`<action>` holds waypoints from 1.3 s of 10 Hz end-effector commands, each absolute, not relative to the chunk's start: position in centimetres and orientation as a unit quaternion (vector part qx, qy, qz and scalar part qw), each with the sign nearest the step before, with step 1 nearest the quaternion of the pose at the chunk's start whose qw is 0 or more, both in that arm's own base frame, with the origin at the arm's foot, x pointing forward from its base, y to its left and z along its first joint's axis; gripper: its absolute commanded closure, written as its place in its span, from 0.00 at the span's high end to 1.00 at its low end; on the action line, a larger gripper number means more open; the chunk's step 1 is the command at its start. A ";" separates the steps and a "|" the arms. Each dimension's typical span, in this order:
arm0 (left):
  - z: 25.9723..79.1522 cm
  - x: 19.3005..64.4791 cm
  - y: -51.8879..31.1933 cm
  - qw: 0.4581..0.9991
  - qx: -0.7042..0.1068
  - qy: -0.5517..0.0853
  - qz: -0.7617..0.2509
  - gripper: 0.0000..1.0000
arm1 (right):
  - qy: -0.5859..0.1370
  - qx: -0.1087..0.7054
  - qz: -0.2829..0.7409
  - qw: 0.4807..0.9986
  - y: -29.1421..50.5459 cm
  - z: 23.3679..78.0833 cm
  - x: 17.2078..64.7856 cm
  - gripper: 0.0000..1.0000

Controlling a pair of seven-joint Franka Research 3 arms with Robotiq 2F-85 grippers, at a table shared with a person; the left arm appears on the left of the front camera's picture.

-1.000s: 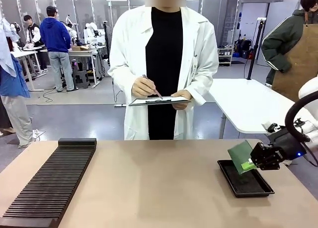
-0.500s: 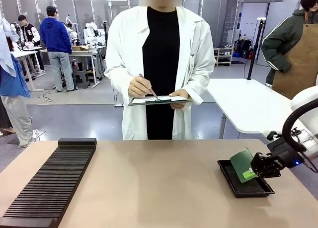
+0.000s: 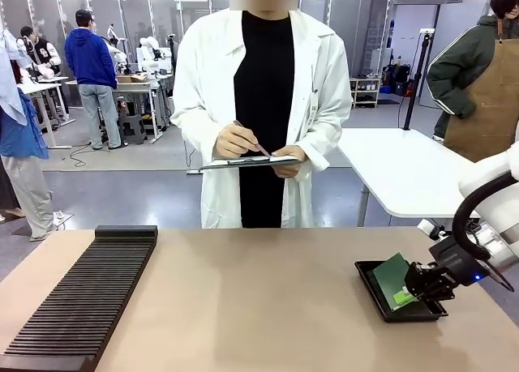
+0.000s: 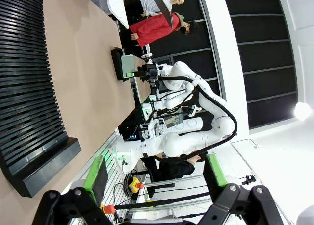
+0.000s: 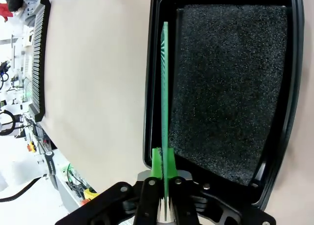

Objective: Inspect the PCB.
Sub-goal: Place the Blank PCB in the ESD tray.

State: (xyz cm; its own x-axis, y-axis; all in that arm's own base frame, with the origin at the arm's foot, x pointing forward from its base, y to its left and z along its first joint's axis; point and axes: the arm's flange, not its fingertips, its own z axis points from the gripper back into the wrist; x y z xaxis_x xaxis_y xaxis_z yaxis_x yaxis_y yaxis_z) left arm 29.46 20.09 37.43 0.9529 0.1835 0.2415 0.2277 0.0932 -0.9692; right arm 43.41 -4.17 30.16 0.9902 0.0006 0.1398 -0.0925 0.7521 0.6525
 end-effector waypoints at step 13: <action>37.7 29.4 20.2 0.728 -0.668 -0.155 -0.014 1.00 | -0.139 0.271 0.018 0.952 -2.1 34.5 43.3 0.98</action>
